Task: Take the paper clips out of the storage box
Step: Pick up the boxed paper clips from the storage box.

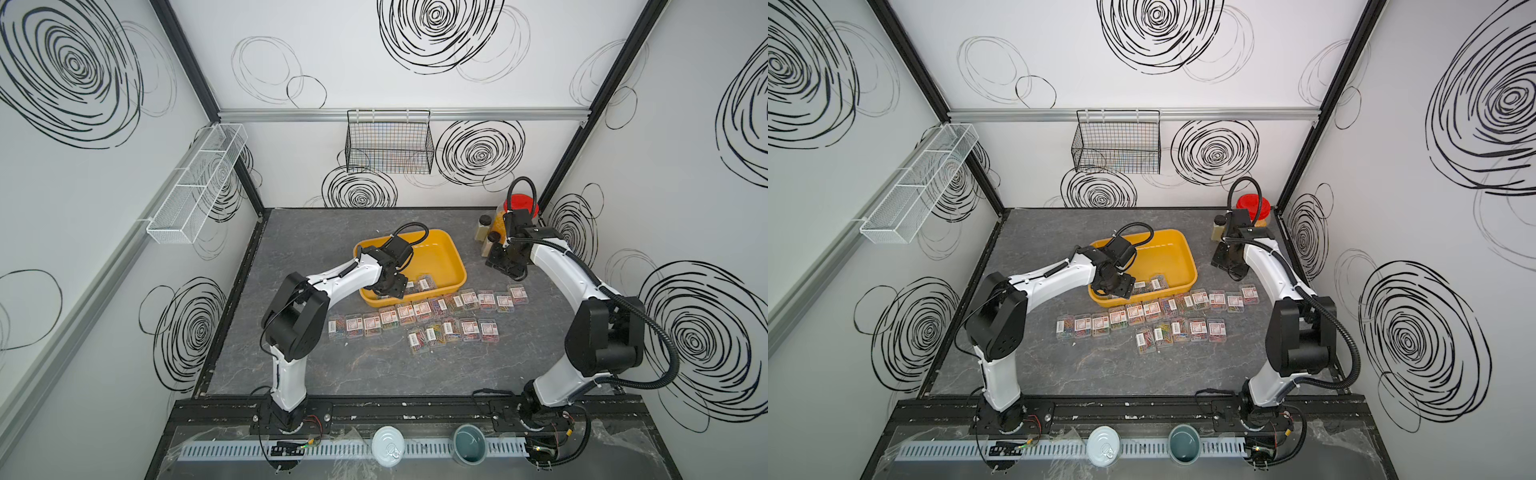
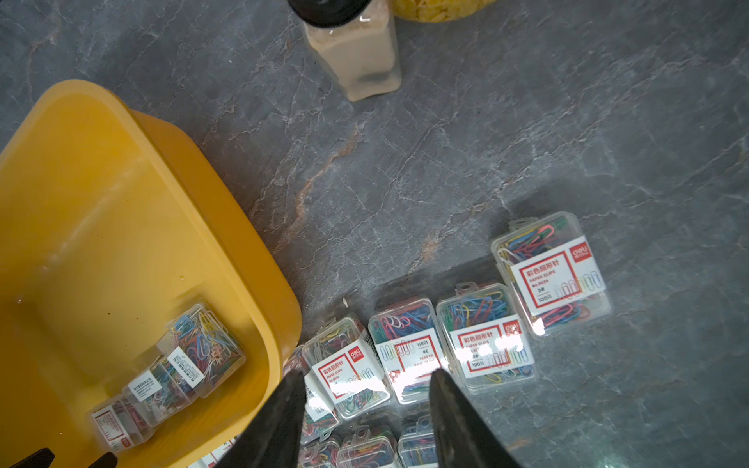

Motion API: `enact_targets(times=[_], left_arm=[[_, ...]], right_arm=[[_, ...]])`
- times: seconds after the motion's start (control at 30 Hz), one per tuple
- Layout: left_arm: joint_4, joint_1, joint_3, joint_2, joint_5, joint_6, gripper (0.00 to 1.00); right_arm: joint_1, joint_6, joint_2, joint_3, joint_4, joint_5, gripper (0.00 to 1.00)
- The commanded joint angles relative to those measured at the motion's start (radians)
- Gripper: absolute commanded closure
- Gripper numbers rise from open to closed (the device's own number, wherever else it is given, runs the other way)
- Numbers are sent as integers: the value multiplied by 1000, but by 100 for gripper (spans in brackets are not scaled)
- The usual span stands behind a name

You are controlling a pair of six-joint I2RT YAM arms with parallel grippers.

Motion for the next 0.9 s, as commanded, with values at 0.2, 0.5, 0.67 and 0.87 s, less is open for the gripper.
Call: enact_targets(times=[0.2,0.5,0.67,0.87], left_arm=[[14,4,24,44,21,-154,21],[4,4,28,80,-19,-222,22],[0,13,23,109,-21,-247,23],[20,21,17,139,-12,-272,21]], right_arm=[[-15,-20,51,62,-13,-3,47],[-15,-41,84,93,-19,-9,48],[-18,-58,84,91,-25,-2,48],[-27,-69,73,76,-31,-5,48]])
